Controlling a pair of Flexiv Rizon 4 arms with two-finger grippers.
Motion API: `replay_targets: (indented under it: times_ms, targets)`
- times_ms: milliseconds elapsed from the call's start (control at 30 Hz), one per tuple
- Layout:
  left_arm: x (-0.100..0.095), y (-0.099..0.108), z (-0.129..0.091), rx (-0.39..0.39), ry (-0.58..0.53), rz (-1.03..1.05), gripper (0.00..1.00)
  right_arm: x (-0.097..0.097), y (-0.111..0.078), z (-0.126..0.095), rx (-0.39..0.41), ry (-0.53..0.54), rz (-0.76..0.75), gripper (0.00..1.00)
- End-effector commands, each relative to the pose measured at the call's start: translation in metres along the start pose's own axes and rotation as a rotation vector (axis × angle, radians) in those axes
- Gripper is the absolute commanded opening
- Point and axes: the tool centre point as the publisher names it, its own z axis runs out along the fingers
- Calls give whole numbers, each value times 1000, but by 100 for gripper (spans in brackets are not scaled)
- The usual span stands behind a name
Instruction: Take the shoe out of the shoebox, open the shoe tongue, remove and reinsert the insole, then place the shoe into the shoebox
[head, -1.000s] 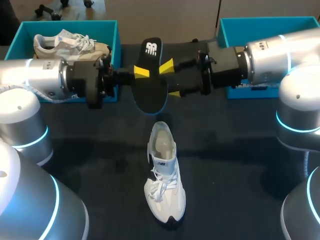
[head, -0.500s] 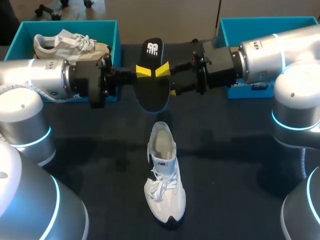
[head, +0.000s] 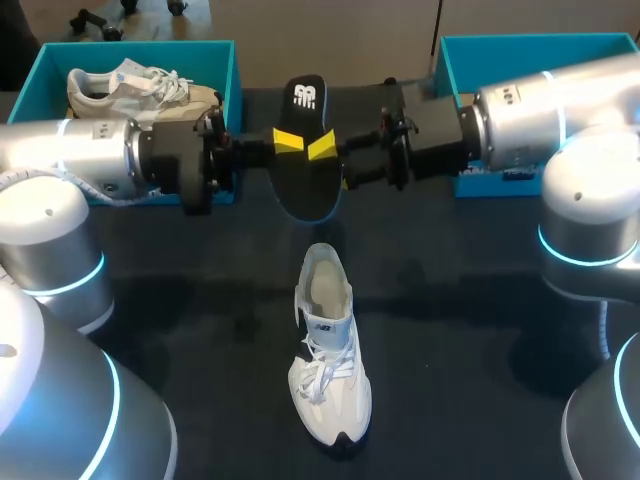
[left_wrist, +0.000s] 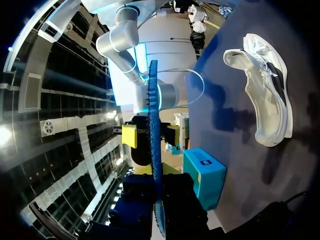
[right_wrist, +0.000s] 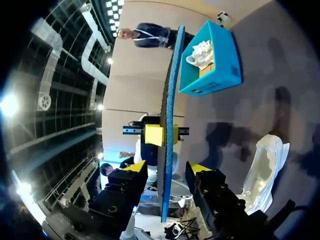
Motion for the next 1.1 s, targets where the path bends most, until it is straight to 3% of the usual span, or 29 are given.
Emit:
replay_targets:
  times_ms: [33,867,1000,1033,1100]
  targets:
    - [0,-1,1,-7,1,5,0,-2,0,6,-6,-2,3,48]
    - [0,0,-2,-1,2,10,0,-5,-1,0,-35,-3,17,33]
    - [0,1,-2,0,1,9,0,-6,0,0,-34,0,18,24]
    - [0,1,-2,-1,2,9,0,-7,0,0,-33,1,19,7]
    - [0,1,-2,-2,2,10,0,-7,0,1,-31,4,19,0]
